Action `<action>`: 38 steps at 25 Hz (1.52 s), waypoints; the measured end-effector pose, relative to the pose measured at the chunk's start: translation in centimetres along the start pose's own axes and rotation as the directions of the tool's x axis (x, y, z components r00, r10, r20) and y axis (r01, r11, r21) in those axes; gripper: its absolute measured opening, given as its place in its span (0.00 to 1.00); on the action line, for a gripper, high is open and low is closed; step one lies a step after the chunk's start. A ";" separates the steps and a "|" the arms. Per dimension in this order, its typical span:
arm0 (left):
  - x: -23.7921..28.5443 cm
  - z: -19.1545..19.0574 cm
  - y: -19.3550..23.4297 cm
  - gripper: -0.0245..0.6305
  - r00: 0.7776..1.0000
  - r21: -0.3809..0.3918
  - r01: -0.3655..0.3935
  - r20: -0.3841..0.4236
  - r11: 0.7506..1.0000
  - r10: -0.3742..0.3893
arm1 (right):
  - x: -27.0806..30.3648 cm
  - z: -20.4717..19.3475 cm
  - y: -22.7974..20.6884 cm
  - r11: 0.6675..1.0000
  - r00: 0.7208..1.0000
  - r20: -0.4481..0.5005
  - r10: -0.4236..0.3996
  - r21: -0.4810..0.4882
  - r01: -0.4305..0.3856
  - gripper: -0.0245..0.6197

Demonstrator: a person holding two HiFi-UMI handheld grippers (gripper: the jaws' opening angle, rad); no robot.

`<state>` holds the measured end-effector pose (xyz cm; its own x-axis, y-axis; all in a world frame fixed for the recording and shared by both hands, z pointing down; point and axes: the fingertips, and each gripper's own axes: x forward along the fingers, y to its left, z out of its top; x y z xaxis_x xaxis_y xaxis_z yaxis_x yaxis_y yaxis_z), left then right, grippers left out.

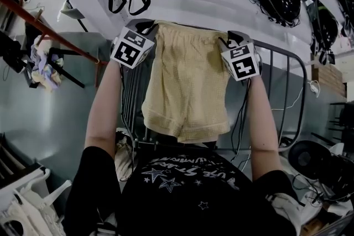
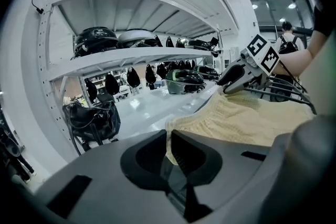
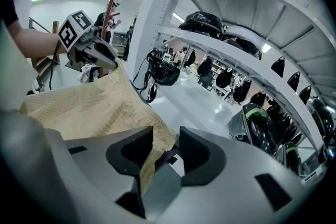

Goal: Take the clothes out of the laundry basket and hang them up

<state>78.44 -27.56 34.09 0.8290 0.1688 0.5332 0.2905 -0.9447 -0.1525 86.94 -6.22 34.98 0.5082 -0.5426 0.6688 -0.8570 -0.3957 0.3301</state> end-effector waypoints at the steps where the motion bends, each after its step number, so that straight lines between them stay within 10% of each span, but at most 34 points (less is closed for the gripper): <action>1: 0.0 -0.1 0.0 0.10 1.000 -0.003 -0.001 -0.001 1.000 0.001 | 0.1 -0.2 -0.1 1.000 1.000 0.001 0.001 -0.002 -0.001 0.31; 12: -2.4 0.7 -1.5 0.44 0.998 -0.025 -0.059 -0.006 0.998 0.059 | -4.0 0.1 0.1 1.000 0.997 0.083 -0.008 0.009 0.007 0.37; 38: -22.7 4.3 -17.6 0.45 0.936 -0.069 -0.301 0.170 0.951 0.309 | -27.1 -2.9 8.3 0.997 0.890 0.450 0.071 -0.022 -0.068 0.32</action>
<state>56.53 -13.56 21.05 0.9466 -0.0858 0.3109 -0.0064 -0.9688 -0.2479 65.76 7.35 21.49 0.4304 -0.8442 0.3194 -0.8913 -0.3415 0.2984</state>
